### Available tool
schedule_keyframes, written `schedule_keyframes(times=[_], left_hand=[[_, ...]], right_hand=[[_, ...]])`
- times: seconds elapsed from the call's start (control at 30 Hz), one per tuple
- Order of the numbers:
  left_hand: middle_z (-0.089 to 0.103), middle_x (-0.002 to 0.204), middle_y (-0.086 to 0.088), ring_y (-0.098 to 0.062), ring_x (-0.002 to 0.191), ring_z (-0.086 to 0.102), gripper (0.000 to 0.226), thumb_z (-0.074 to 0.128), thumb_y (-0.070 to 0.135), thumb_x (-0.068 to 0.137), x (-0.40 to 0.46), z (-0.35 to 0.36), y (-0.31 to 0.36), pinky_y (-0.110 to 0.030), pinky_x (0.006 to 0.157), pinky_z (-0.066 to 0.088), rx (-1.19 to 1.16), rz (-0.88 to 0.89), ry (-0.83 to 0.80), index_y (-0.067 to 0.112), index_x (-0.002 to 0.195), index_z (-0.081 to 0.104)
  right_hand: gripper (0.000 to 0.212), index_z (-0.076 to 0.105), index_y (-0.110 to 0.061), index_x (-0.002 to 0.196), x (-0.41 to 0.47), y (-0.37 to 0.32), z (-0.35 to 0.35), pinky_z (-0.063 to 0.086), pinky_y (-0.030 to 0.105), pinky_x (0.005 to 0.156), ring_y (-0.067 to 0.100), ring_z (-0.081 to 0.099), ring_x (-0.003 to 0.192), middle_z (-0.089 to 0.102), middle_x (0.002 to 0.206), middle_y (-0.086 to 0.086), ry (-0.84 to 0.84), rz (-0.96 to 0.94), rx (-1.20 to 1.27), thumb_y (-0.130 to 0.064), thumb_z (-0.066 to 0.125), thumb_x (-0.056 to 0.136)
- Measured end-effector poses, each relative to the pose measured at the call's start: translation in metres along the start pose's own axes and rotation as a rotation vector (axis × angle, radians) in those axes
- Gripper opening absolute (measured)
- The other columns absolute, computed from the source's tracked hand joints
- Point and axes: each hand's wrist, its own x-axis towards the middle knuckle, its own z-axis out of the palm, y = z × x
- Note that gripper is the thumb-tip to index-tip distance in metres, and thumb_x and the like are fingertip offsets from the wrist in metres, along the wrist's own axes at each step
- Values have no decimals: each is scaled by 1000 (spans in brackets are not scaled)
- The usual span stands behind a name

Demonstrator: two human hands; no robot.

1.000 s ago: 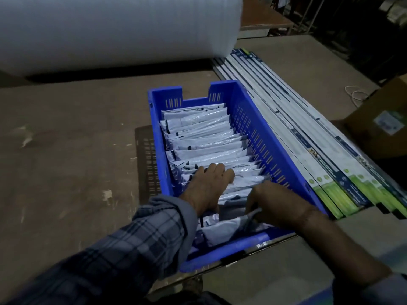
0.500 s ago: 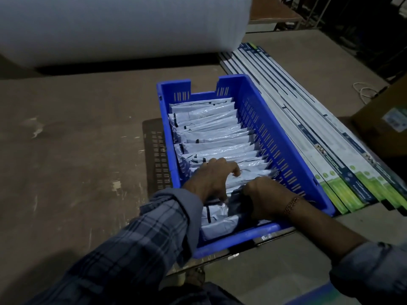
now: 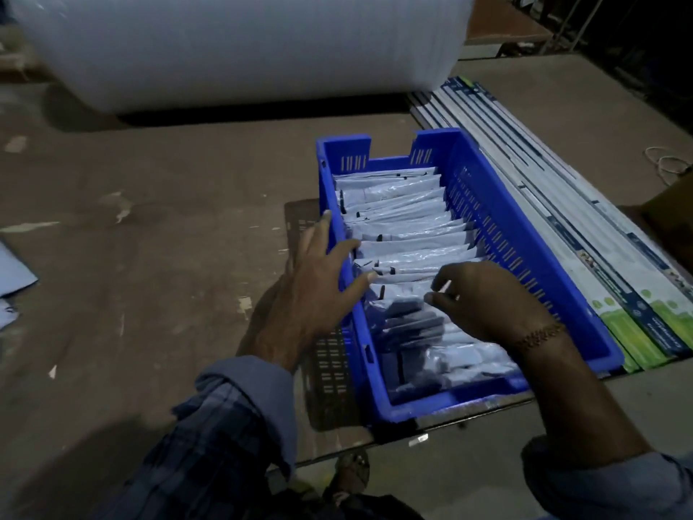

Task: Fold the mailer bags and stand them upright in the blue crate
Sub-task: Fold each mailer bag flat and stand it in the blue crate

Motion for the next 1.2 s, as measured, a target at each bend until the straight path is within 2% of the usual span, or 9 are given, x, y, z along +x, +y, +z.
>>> schedule_keyframes(times=[0.07,0.13,0.33,0.43,0.67,0.8,0.9,1.03,1.2], left_hand=[[2,177,-3,-27,161,8,69,45,76,98,-10,-9,-14,-54,125,21,5,-67,-44,48,159,35],[4,177,-2,-27,161,10,75,40,76,98,-19,-17,-40,-55,125,22,51,-95,-56,43,164,24],[49,157,0,-28,143,46,66,38,74,96,-71,-54,-181,-50,114,44,57,-291,40,32,146,54],[59,139,0,-30,121,63,52,48,66,95,-112,-85,-256,-49,95,57,6,-381,69,35,136,55],[64,137,-1,-30,119,64,45,63,46,95,-192,-156,-393,-48,97,56,-138,-709,86,28,136,63],[72,112,-5,-33,101,70,36,61,46,86,-219,-179,-442,-42,83,60,137,-524,75,20,108,75],[66,134,-9,-34,113,65,51,55,56,97,-238,-174,-496,-44,93,54,350,-290,-30,20,130,68],[49,156,-8,-31,133,47,55,43,52,108,-255,-168,-528,-46,107,40,390,-111,43,19,152,51],[58,148,-6,-32,131,55,50,37,47,111,-261,-165,-530,-49,115,42,182,-217,149,20,147,58]], right_hand=[[29,74,-25,107,1,-29,-3,58,38,81,20,70,89,77,97,1,27,-52,81,-50,68,94],[24,75,-24,102,2,-60,-4,58,37,77,19,69,85,77,93,0,78,-112,123,-46,69,95],[11,72,-25,93,4,-161,10,58,40,74,20,68,83,73,90,-2,311,-238,142,-34,66,96],[9,72,-24,100,8,-219,21,57,38,77,16,67,88,73,97,-5,349,-338,208,-27,64,97],[14,71,-25,107,51,-350,83,58,35,78,10,61,86,71,101,-8,235,-462,161,-29,59,101],[15,73,-25,108,76,-424,119,55,33,76,12,63,86,73,102,-7,178,-509,202,-27,60,100],[18,74,-23,110,98,-481,145,56,34,78,15,66,89,74,105,-4,93,-550,246,-23,60,99],[24,72,-23,115,132,-549,178,56,37,83,20,67,97,73,112,0,2,-566,245,-16,58,96],[29,71,-18,119,167,-615,211,55,41,85,31,65,101,71,115,10,-65,-600,213,-20,60,92]])
